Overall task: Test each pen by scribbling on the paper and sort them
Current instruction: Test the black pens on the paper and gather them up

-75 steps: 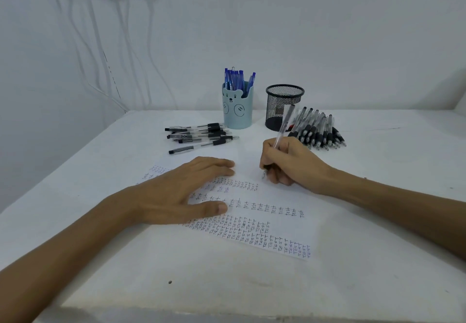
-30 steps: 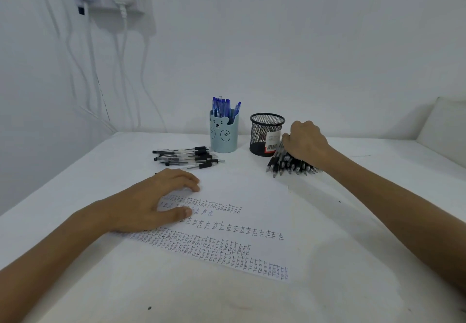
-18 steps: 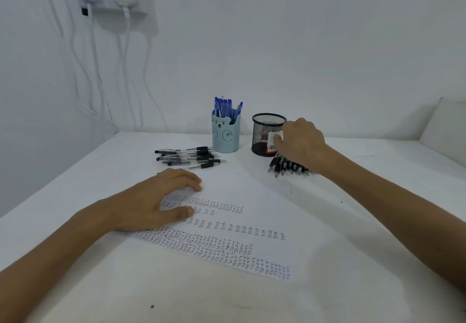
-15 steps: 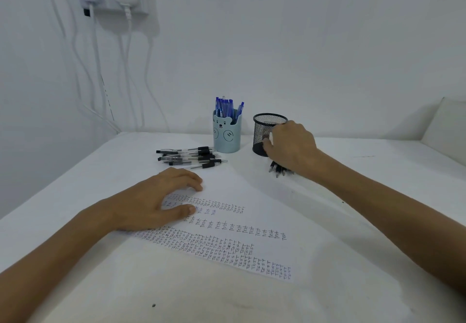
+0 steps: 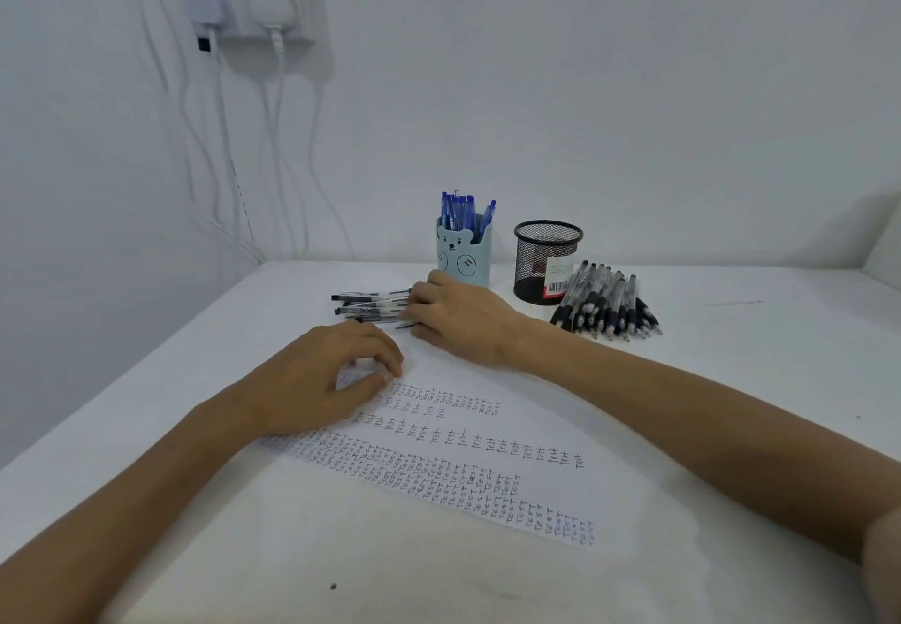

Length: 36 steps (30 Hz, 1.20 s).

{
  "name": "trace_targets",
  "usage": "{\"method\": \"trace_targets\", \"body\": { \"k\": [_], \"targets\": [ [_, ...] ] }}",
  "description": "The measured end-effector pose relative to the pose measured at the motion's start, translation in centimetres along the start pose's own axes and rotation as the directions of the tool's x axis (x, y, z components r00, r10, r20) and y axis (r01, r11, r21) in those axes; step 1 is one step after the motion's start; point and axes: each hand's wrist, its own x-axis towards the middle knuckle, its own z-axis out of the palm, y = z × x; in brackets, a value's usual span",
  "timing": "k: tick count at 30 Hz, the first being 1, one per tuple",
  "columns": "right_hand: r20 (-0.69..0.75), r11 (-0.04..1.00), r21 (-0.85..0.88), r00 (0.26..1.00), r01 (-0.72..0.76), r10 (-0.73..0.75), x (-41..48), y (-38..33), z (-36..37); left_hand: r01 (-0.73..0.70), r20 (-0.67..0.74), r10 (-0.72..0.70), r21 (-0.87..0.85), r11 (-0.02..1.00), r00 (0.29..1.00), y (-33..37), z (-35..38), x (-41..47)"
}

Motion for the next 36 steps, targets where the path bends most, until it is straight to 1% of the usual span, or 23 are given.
{"method": "trace_targets", "body": {
  "k": [3, 5, 7, 9, 10, 11, 12, 13, 15, 17, 18, 20, 22, 23, 24, 25, 27, 28, 29, 30, 31, 33, 36],
  "targets": [
    [-0.014, 0.999, 0.031, 1.000, -0.023, 0.024, 0.2, -0.3, -0.1, -0.007, 0.005, 0.007, -0.013, 1.000, 1.000, 0.1, 0.0, 0.0],
    [-0.023, 0.998, 0.019, 0.998, -0.059, 0.060, 0.3, -0.4, -0.5, -0.010, 0.003, 0.010, -0.022, 1.000, 1.000, 0.2, -0.1, 0.0],
    [0.009, 0.993, 0.028, 0.993, -0.115, 0.115, 0.2, -0.4, -1.2, -0.020, -0.006, 0.019, -0.033, 0.999, 1.000, 0.3, -0.1, 0.0],
    [0.033, 0.981, 0.083, 0.984, -0.176, 0.174, -0.3, -0.5, -1.9, -0.024, -0.010, 0.023, -0.045, 0.999, 1.000, 0.3, -0.1, 0.0],
    [0.003, 0.974, 0.109, 0.980, -0.197, 0.198, -0.8, -0.5, -2.1, -0.023, -0.011, 0.023, -0.045, 0.999, 1.000, 0.3, -0.1, 0.0],
    [-0.062, 0.972, 0.116, 0.975, -0.205, 0.213, -1.3, -0.5, -2.3, -0.025, -0.013, 0.025, -0.046, 0.999, 1.000, 0.2, -0.1, 0.0],
    [-0.129, 0.972, 0.102, 0.966, -0.212, 0.224, -1.9, -0.6, -2.4, -0.031, -0.016, 0.030, -0.046, 0.998, 0.999, 0.3, 0.0, 0.0],
    [-0.165, 0.968, 0.077, 0.954, -0.239, 0.249, -2.4, -0.7, -2.6, -0.038, -0.016, 0.038, -0.044, 0.998, 0.999, 0.3, 0.0, -0.1],
    [-0.154, 0.936, 0.027, 0.924, -0.350, 0.350, -3.0, -0.6, -3.1, -0.050, -0.003, 0.050, -0.047, 0.998, 0.999, 0.5, 0.1, -0.1],
    [-0.150, 0.905, 0.015, 0.894, -0.425, 0.422, -3.4, -0.5, -3.5, -0.057, 0.029, 0.059, -0.075, 0.996, 0.998, 0.9, 0.3, -0.2],
    [-0.156, 0.898, 0.032, 0.885, -0.439, 0.438, -3.6, -0.5, -3.7, -0.063, 0.050, 0.068, -0.091, 0.994, 0.996, 1.2, 0.3, -0.2],
    [-0.165, 0.885, 0.124, 0.870, -0.448, 0.464, -4.2, -0.7, -3.9, -0.088, 0.089, 0.097, -0.106, 0.990, 0.991, 2.1, 0.6, -0.3],
    [-0.163, 0.870, 0.272, 0.871, -0.412, 0.464, -4.8, -0.8, -4.3, -0.089, 0.135, 0.100, -0.085, 0.992, 0.986, 2.9, 1.0, -0.3],
    [-0.169, 0.854, 0.355, 0.873, -0.380, 0.458, -5.1, -0.8, -4.5, -0.066, 0.160, 0.075, -0.062, 0.996, 0.984, 3.3, 1.2, -0.3],
    [-0.171, 0.821, 0.458, 0.872, -0.342, 0.459, -5.4, -0.8, -4.9, -0.037, 0.182, 0.043, -0.035, 0.999, 0.982, 3.5, 1.4, -0.3],
    [-0.165, 0.754, 0.583, 0.864, -0.304, 0.475, -5.7, -0.8, -5.2, -0.019, 0.198, 0.020, -0.006, 1.000, 0.980, 3.6, 1.6, -0.4],
    [-0.130, 0.546, 0.801, 0.821, -0.243, 0.556, -6.3, -0.9, -5.4, -0.021, 0.220, 0.013, 0.032, 0.999, 0.975, 3.6, 1.9, -0.4],
    [-0.108, 0.451, 0.862, 0.785, -0.232, 0.610, -6.6, -1.0, -5.5, -0.017, 0.237, 0.009, 0.033, 0.999, 0.972, 3.6, 2.0, -0.4],
    [-0.082, 0.376, 0.897, 0.749, -0.232, 0.658, -6.9, -1.0, -5.4, -0.010, 0.252, 0.003, 0.027, 1.000, 0.968, 3.6, 2.0, -0.3],
    [-0.056, 0.331, 0.911, 0.723, -0.245, 0.689, -7.0, -0.9, -5.3, -0.006, 0.259, 0.000, 0.023, 1.000, 0.966, 3.7, 1.9, -0.3],
    [-0.036, 0.323, 0.906, 0.711, -0.273, 0.702, -7.3, -0.8, -5.2, -0.005, 0.257, -0.001, 0.023, 1.000, 0.966, 3.7, 1.9, -0.3],
    [0.021, 0.311, 0.893, 0.721, -0.325, 0.692, -8.1, -0.7, -5.2, -0.005, 0.255, -0.001, 0.026, 1.000, 0.967, 3.7, 1.9, -0.3],
    [0.160, 0.159, 0.926, 0.737, -0.344, 0.657, -9.5, -0.7, -5.9, 0.000, 0.262, -0.006, 0.020, 1.000, 0.965, 3.6, 1.9, -0.3]
  ]
}}
